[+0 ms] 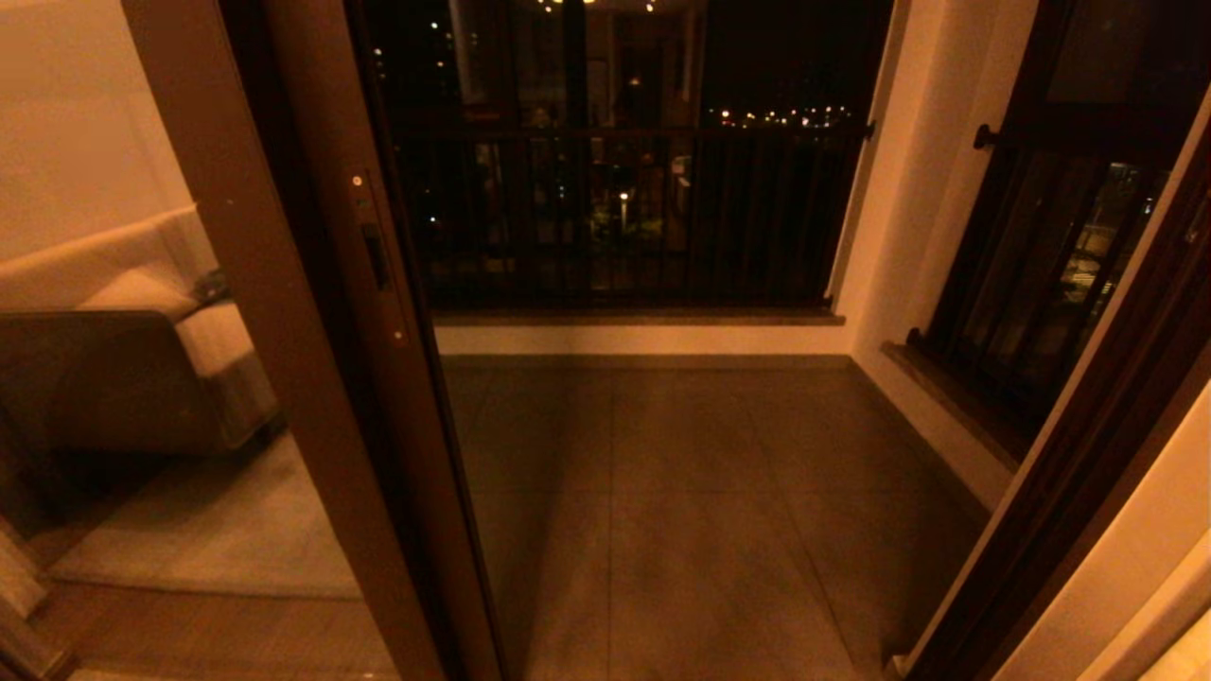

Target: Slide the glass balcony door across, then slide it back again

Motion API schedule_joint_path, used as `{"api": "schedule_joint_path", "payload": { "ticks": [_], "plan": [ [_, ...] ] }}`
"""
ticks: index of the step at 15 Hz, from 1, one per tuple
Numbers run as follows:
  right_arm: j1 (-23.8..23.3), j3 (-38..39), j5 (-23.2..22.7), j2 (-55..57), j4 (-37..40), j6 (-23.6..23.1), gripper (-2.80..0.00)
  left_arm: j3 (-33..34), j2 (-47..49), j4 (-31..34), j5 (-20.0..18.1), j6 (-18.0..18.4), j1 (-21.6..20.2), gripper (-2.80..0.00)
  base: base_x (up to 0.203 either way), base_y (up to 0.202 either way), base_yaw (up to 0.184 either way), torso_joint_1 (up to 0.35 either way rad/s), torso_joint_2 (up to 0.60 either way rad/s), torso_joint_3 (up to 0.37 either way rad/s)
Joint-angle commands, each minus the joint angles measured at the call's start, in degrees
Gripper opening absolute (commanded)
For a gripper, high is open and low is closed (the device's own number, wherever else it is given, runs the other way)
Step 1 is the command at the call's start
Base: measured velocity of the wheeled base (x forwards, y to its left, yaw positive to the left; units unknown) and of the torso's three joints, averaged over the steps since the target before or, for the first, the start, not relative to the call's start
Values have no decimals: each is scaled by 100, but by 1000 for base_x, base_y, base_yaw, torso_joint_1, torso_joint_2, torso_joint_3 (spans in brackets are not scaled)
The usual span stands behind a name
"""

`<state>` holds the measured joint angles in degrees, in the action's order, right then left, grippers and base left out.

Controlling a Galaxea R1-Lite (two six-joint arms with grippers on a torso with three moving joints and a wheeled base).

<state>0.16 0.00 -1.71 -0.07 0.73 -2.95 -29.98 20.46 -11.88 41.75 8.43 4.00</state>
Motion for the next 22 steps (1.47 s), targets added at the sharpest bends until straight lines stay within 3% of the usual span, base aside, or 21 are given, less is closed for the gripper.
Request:
{"api": "schedule_joint_path", "payload": {
  "ticks": [1,3,4,7,8,9,10,11,15,18,22],
  "plan": [
    [2,0,-5,7,-2,-4,-280,542,-1068,10,34,-64,-278,-280,0,0,0,0,0,0],
    [2,0,-5,7,4,-4,-280,1589,-1261,-484,-186,-211,-387,-280,0,0,0,0,0,0],
    [2,0,-5,7,-3,-4,-280,1948,-1537,-625,-743,-191,-399,-280,0,0,0,0,0,0],
    [2,0,-5,7,-3,-4,-280,3077,-2044,-706,-2895,-140,-401,-280,0,0,0,0,0,0],
    [2,0,-4,7,6,-4,-280,3180,-2041,-432,-3649,-300,-400,-280,0,0,0,0,0,0],
    [2,0,-5,7,-3,-4,-280,3205,-2037,123,-4111,-511,-400,-280,0,0,0,0,0,0],
    [2,0,-5,7,-3,-4,-280,3208,-2035,465,-4302,-679,-400,-280,0,0,0,0,0,0],
    [2,0,-5,7,6,-4,-280,3224,-2037,410,-4341,-718,-400,-280,0,0,0,0,0,0],
    [2,0,-5,7,-3,-4,-280,3227,-2029,548,-4244,-667,-400,-280,0,0,0,0,0,0],
    [2,0,-5,7,4,-4,-280,3227,-2037,520,-4215,-919,-400,-280,0,0,0,0,0,0],
    [2,0,-4,7,-3,-3,-280,3227,-2037,511,-4193,-931,-400,-280,0,0,0,0,0,0]
  ]
}}
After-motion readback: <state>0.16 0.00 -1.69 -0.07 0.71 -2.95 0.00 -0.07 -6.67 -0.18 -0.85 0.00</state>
